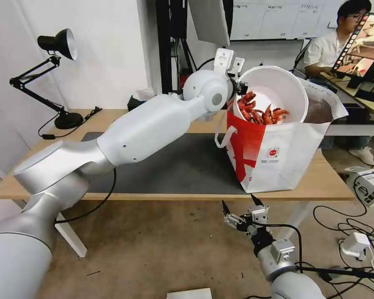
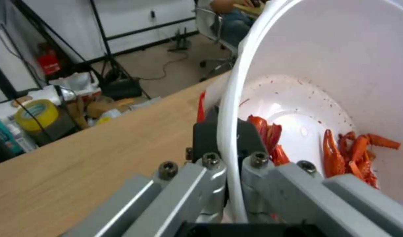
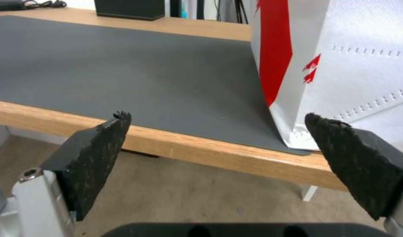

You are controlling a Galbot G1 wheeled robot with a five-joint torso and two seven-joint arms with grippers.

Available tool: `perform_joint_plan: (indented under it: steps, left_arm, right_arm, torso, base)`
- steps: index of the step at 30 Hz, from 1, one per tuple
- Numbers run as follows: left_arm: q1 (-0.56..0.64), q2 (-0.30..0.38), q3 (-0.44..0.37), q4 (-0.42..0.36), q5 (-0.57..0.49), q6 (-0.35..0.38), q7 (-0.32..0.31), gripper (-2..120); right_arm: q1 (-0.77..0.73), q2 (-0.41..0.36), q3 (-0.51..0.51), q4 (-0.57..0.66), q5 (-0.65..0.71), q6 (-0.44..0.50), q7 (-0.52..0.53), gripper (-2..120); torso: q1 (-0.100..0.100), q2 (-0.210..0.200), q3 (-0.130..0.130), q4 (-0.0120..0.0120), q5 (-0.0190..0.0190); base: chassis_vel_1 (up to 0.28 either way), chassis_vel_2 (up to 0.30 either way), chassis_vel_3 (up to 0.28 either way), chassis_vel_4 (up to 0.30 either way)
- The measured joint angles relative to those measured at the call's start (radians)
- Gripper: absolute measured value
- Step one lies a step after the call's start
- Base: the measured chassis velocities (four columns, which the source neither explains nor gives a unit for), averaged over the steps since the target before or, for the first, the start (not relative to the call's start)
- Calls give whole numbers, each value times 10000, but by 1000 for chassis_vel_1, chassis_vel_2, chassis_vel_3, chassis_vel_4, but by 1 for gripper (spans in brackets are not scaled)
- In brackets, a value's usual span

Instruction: Pick up the trash from the table and place it into the takeout bag.

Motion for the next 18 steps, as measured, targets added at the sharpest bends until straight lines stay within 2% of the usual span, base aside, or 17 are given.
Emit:
perform_joint_plan:
  steps: [4, 6, 7, 8, 10, 13, 14, 15, 18]
  left_arm:
    - [58, 175, 75, -290, -36, 234, 171, 0]
    - [98, 290, 143, -471, -47, 295, 273, 9]
    - [98, 290, 143, -471, -47, 295, 273, 9]
    - [122, 341, 165, -551, -53, 308, 280, 15]
    - [139, 376, 179, -602, -60, 317, 280, 19]
    - [227, 523, 187, -763, -71, 333, 265, 31]
    - [289, 631, 175, -869, -77, 334, 246, 40]
    - [289, 631, 175, -869, -77, 334, 246, 40]
    - [442, 852, 38, -1065, -79, 335, 178, 52]
  right_arm:
    - [0, 0, 0, 0, 0, 0, 0, 100]
    - [0, 0, 0, 0, 0, 0, 0, 100]
    - [0, 0, 0, 0, 0, 0, 0, 100]
    - [0, -1, 0, 0, 0, 0, 0, 100]
    - [0, -1, 0, 0, 0, 0, 0, 100]
    - [0, 0, 0, 0, 0, 0, 0, 100]
    - [1, 0, 0, 0, 0, 0, 0, 100]
    - [1, 0, 0, 0, 0, 0, 0, 100]
    - [0, 0, 0, 0, 0, 0, 0, 100]
  torso:
    - [0, 0, 0, 0, 0]
    - [0, 0, 0, -1, 0]
    - [0, 0, 0, -1, 0]
    - [0, 0, 0, 0, 0]
    - [0, 0, -1, 0, 0]
    - [0, 0, 0, 0, -1]
    - [0, 0, 0, -1, 0]
    - [0, 0, 0, -1, 0]
    - [0, 0, 0, 0, -1]
  base:
    - [0, 0, 0, 0]
    - [0, 0, 0, 0]
    - [0, 0, 0, 0]
    - [0, 0, 0, 0]
    - [0, 0, 0, 0]
    - [0, 0, 0, 0]
    - [0, 0, 0, 0]
    - [0, 0, 0, 0]
    - [0, 0, 0, 0]
